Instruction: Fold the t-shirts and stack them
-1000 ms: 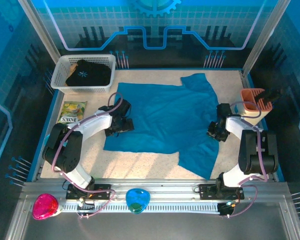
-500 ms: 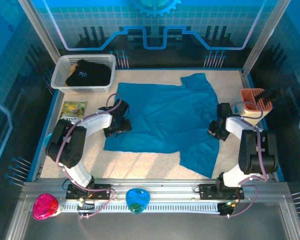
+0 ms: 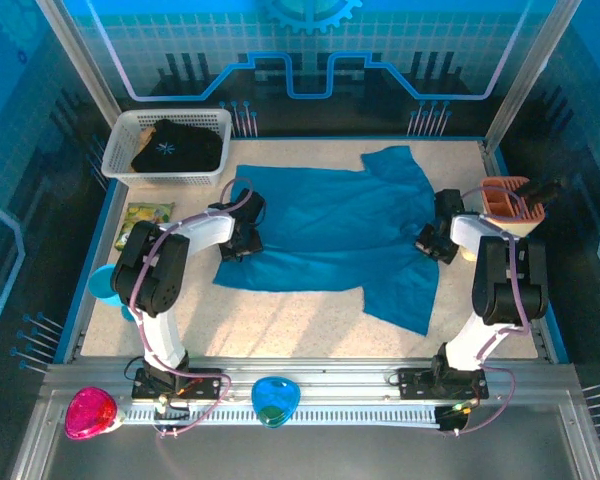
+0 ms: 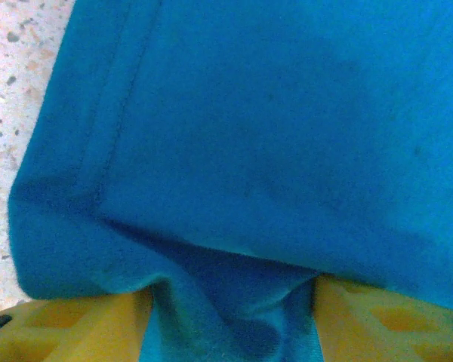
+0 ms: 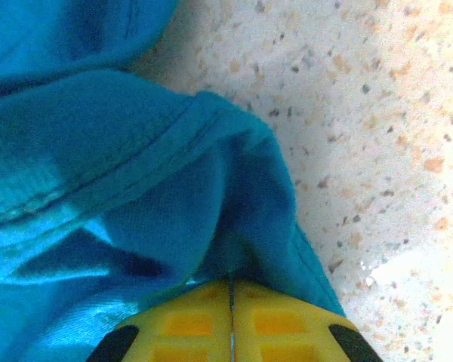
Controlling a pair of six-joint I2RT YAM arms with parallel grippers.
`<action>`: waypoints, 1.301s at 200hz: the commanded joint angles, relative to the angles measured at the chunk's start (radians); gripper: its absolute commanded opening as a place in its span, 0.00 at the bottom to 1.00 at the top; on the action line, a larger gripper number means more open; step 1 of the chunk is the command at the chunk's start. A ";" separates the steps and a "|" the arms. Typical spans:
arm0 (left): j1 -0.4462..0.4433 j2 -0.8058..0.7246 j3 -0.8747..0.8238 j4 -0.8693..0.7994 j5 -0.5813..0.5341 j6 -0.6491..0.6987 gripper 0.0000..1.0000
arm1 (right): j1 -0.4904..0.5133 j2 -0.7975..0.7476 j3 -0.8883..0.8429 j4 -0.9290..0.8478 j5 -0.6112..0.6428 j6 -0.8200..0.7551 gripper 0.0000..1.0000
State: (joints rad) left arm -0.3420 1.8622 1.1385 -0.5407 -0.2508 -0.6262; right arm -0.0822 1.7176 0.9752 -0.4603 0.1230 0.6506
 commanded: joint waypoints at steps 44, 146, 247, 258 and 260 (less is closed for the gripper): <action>0.018 0.002 -0.015 -0.026 -0.091 -0.031 0.56 | -0.059 0.034 0.048 0.009 0.026 0.049 0.05; 0.024 -0.186 0.069 -0.047 -0.037 0.052 0.63 | 0.050 -0.153 0.043 -0.034 -0.040 -0.124 0.11; 0.041 0.121 0.461 -0.063 -0.025 0.138 0.71 | 0.108 0.218 0.445 -0.129 -0.054 -0.355 0.12; 0.047 0.176 0.514 -0.064 -0.031 0.140 0.71 | 0.110 0.282 0.511 -0.134 -0.070 -0.363 0.10; 0.047 0.186 0.524 -0.062 -0.032 0.139 0.70 | 0.110 0.299 0.531 -0.138 -0.074 -0.365 0.10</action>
State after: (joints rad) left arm -0.3161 1.9472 1.5684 -0.5858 -0.2901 -0.5133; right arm 0.0189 1.9049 1.3880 -0.5468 0.0849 0.3382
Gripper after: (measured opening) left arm 0.711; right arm 0.111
